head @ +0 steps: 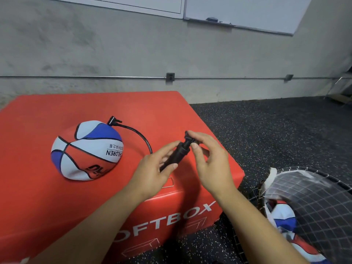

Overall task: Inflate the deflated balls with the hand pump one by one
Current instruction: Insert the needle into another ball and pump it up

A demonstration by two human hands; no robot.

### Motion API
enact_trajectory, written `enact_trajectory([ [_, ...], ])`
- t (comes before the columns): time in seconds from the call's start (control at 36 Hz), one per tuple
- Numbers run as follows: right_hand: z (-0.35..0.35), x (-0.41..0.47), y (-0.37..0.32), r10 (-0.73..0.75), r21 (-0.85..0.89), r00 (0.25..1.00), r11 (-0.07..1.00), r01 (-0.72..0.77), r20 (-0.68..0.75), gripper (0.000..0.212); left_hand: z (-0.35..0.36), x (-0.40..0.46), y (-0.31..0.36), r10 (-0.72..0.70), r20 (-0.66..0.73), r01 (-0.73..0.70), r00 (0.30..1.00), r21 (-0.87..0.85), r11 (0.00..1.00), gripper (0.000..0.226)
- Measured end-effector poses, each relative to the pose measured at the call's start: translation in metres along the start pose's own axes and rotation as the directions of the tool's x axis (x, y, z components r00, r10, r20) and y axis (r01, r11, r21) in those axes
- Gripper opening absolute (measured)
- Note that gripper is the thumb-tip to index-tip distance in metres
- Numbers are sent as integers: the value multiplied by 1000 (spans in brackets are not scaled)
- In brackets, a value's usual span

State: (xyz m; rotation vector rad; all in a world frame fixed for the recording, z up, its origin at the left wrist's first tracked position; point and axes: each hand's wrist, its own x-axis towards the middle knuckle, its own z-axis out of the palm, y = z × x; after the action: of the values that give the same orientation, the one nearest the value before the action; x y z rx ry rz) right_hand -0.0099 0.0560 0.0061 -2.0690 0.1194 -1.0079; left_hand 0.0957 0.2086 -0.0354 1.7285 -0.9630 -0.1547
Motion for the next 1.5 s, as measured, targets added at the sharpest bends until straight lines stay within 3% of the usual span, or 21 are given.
enact_trajectory([
  [0.31,-20,-8,4,47,3,999,999,-47,20,32,3,1,4,17,67,-21,998,64,998,68],
  [0.75,-102,11,1,113,41,958,994,-106,-264,32,12,0,10,73,131,-108,989,284,953,69],
  [0.94,-98,15,-9,97,33,952,995,-91,-289,31,11,-1,8,49,124,-75,991,221,972,70],
  [1.5,-8,9,-4,10,27,999,1000,-9,-51,28,0,-1,1,10,18,-10,1000,15,1000,66],
])
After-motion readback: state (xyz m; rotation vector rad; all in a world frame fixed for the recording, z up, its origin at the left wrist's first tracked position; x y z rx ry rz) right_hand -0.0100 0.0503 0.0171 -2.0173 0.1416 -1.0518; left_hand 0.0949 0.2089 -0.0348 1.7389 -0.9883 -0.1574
